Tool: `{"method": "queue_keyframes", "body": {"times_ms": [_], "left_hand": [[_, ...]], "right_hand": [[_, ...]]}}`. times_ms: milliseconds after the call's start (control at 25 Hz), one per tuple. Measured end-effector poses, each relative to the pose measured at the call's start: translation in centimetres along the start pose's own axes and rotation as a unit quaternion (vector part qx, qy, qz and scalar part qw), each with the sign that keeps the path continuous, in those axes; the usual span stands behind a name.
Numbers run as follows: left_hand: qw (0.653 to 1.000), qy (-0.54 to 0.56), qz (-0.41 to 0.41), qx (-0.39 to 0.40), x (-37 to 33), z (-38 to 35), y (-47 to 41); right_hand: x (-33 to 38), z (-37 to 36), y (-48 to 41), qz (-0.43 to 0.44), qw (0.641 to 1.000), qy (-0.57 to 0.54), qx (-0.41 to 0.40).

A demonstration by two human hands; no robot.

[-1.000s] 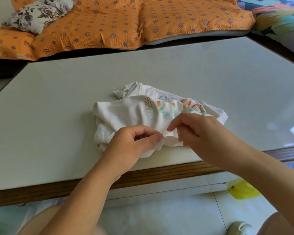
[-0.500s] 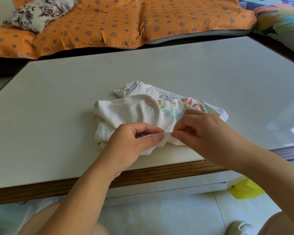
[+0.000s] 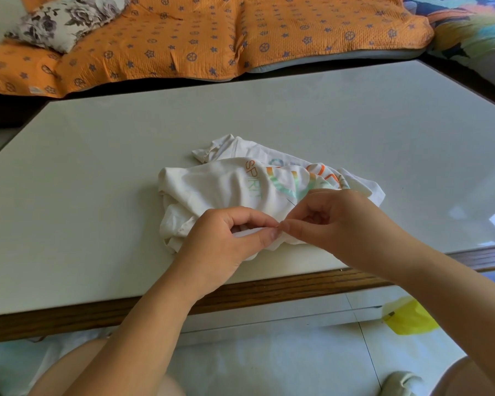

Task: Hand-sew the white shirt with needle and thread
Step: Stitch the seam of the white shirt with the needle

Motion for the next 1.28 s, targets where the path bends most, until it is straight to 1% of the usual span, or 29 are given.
{"method": "queue_keyframes", "body": {"times_ms": [200, 360, 520, 640, 720, 800, 880, 960, 1040, 1080, 1120, 1160, 1280], "left_hand": [[1.0, 0.001, 0.011, -0.003, 0.0, 0.1, 0.0], [1.0, 0.003, 0.006, -0.01, -0.2, 0.2, 0.0], [1.0, 0.008, 0.007, -0.013, -0.1, 0.3, 0.0], [1.0, 0.006, 0.009, -0.014, 0.1, 0.4, 0.0], [1.0, 0.003, 0.011, -0.01, 0.1, 0.3, 0.0], [1.0, 0.003, 0.015, 0.0, 0.0, 0.2, 0.1], [1.0, -0.002, 0.018, 0.016, -0.1, 0.0, 0.2], [0.999, -0.012, 0.019, 0.029, -0.1, -0.2, 0.2], [0.999, -0.028, 0.02, 0.035, 0.0, -0.3, 0.2], [0.998, -0.036, 0.022, 0.036, 0.1, -0.3, 0.2], [0.998, -0.041, 0.024, 0.037, 0.3, -0.3, 0.2], [0.998, -0.042, 0.027, 0.04, 0.4, -0.3, 0.2], [0.997, -0.043, 0.036, 0.052, 0.5, -0.4, 0.3]], "right_hand": [[-0.3, 0.4, -0.1, -0.04, 0.999, -0.021, -0.006], [-0.7, 0.3, 0.1, -0.081, 0.993, -0.088, 0.006], [-1.1, 0.3, 0.1, -0.107, 0.988, -0.114, 0.011], [-1.2, 0.9, -0.2, -0.093, 0.987, -0.132, -0.022], [-1.4, 1.7, -0.6, -0.079, 0.976, -0.195, -0.057], [-2.2, 2.4, -1.2, -0.087, 0.943, -0.31, -0.083], [-2.8, 3.0, -1.9, -0.097, 0.895, -0.424, -0.097], [-3.6, 4.0, -2.8, -0.092, 0.841, -0.517, -0.131], [-4.5, 5.5, -3.9, -0.08, 0.791, -0.581, -0.174], [-4.9, 6.2, -4.4, -0.073, 0.778, -0.593, -0.192], [-5.3, 6.9, -4.9, -0.067, 0.777, -0.59, -0.207], [-5.7, 7.5, -5.2, -0.062, 0.787, -0.572, -0.221], [-6.7, 9.2, -5.4, -0.049, 0.833, -0.485, -0.262]]}}
Point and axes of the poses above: each hand's wrist, its own y-axis away from the middle knuckle, its own z-axis out of the back of the hand, x = y × z, the point moved 6 cm from there along -y, towards the middle knuckle, and after that the axes turned 2 degrees about z, right-handed, at the moved point
